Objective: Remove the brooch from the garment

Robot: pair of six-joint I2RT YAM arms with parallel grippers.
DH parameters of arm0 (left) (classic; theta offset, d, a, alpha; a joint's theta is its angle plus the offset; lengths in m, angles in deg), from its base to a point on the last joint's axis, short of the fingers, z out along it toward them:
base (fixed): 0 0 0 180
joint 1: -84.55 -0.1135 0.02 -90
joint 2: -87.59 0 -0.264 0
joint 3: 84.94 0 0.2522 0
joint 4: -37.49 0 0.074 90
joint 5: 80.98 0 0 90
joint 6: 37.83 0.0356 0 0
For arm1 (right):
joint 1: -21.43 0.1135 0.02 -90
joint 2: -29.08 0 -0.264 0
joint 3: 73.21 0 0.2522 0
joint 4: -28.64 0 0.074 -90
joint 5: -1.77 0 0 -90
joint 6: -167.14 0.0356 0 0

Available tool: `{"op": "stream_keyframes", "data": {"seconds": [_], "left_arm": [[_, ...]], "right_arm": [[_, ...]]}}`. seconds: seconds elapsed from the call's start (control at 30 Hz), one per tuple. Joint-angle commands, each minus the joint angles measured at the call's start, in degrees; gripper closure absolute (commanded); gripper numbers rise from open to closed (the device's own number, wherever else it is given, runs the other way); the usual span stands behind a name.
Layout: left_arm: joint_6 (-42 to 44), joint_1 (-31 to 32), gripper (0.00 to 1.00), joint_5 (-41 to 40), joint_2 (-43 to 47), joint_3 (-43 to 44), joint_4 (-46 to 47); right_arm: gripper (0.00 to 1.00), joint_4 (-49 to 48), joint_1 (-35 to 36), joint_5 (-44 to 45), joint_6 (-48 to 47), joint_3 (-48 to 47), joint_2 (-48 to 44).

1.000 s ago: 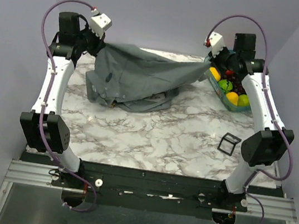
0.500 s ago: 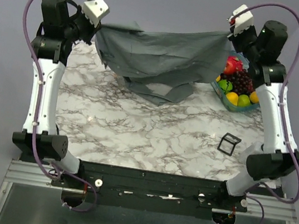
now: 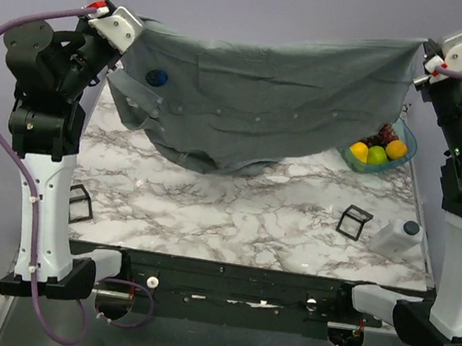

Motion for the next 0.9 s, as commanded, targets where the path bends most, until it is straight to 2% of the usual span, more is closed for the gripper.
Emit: {"op": "stream_keyframes", "data": {"seconds": [0.0,0.13,0.3,0.4,0.53,0.63,0.73,0.87], "left_arm": [[1.35,-0.60,1.00,-0.64,2.90,2.76,1.53],[2.32,-0.51,1.00,0.42,6.14,1.28,-2.25],[3.03,-0.51,1.00,-0.10,12.30,-11.63,-3.23],[2.06,-0.51,1.00,-0.02,13.27,-18.58,-2.43],[2.76,-0.51,1.00,-0.62,10.03,-25.35,0.72],[2.59,-0.43,1.00,-0.64,3.36,-26.77,3.45],[2.68,-0.25,1.00,0.60,-5.25,-25.98,6.09],[1.98,0.28,1.00,-0.02,-18.68,-18.36,7.41]], "right_arm": [[0.99,7.63,-0.33,-5.08,3.27,1.16,-5.99],[0.99,11.32,-0.33,-8.95,5.12,10.63,-13.90],[0.99,11.86,-0.24,-8.43,6.00,22.16,-22.42],[0.99,10.45,-0.33,-8.51,6.09,29.46,-23.23],[0.99,5.56,-0.25,-11.59,7.41,36.67,-19.30],[0.99,0.02,-0.25,-11.86,7.85,39.93,-14.20],[0.99,-6.56,-0.24,-10.37,6.89,41.33,-5.41],[0.99,-10.46,-0.24,-9.05,5.13,37.57,4.35]]}}
